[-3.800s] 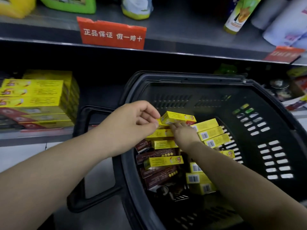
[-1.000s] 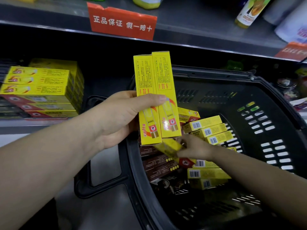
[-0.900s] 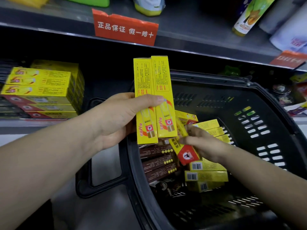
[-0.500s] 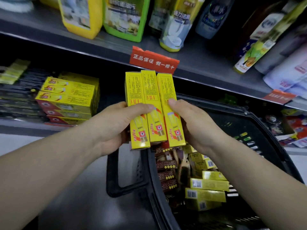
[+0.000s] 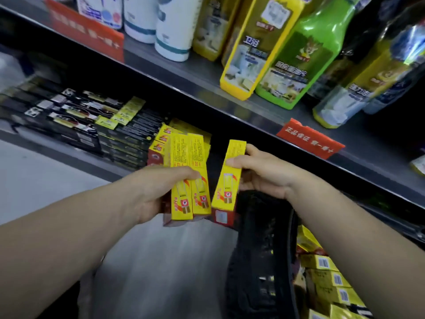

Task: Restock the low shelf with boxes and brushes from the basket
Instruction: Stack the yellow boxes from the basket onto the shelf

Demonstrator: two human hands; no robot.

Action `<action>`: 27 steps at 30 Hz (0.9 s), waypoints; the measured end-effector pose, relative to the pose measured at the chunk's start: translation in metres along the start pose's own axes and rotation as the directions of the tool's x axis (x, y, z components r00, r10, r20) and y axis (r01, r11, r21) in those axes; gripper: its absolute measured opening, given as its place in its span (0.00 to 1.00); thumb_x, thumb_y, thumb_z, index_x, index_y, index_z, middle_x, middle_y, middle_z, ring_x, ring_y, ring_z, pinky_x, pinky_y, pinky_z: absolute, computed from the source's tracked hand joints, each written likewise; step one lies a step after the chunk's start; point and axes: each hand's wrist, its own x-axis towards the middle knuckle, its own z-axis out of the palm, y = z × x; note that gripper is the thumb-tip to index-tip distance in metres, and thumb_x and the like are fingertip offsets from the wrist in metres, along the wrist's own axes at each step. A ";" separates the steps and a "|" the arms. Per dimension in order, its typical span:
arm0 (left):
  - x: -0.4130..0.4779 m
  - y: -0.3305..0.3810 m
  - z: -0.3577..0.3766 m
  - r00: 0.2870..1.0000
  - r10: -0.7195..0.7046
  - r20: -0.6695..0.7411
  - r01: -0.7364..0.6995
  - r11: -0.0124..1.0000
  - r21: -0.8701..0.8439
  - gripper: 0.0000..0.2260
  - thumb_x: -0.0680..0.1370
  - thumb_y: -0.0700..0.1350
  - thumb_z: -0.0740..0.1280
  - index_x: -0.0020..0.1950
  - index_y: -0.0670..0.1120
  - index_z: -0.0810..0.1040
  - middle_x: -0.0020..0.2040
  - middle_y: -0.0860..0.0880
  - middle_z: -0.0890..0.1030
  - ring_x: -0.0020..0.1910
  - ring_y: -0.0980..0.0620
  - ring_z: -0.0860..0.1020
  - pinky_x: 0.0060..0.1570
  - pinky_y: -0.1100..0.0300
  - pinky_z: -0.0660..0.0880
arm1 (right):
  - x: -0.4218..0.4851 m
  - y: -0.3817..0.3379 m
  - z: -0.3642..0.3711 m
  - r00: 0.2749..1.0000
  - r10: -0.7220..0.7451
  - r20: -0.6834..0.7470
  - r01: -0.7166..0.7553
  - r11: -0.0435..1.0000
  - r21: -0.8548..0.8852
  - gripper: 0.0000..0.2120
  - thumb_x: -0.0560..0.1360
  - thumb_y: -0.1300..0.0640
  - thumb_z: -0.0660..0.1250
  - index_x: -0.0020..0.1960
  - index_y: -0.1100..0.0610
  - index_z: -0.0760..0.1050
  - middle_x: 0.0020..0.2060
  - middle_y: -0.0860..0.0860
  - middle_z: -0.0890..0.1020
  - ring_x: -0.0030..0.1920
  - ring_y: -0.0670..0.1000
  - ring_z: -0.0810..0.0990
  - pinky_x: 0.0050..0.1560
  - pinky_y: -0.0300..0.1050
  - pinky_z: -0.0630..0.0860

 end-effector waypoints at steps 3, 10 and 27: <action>0.012 0.000 -0.022 0.992 -0.013 -0.129 0.003 0.997 -0.082 0.16 0.73 0.40 0.69 0.60 0.39 0.75 0.51 0.33 0.81 0.42 0.36 0.81 0.22 0.56 0.75 | 0.029 -0.002 -0.002 0.977 0.066 -0.201 -0.055 0.997 0.060 0.07 0.72 0.51 0.69 0.37 0.52 0.76 0.30 0.48 0.80 0.35 0.48 0.77 0.42 0.42 0.73; 0.036 0.009 -0.046 0.957 0.021 -0.290 -0.090 0.970 -0.227 0.08 0.73 0.41 0.70 0.49 0.42 0.76 0.47 0.37 0.82 0.41 0.39 0.82 0.29 0.51 0.78 | 0.088 0.004 -0.023 0.867 0.114 -0.485 -0.005 0.976 0.220 0.12 0.75 0.45 0.66 0.38 0.51 0.74 0.23 0.46 0.78 0.28 0.46 0.73 0.26 0.35 0.68; 0.070 0.003 -0.051 0.946 0.032 -0.323 -0.096 0.978 -0.183 0.10 0.71 0.44 0.73 0.50 0.46 0.78 0.45 0.43 0.84 0.41 0.43 0.83 0.39 0.49 0.80 | 0.209 0.023 -0.001 0.920 0.059 -0.387 -0.098 0.992 -0.082 0.30 0.77 0.41 0.61 0.74 0.55 0.62 0.69 0.55 0.70 0.68 0.55 0.70 0.70 0.55 0.65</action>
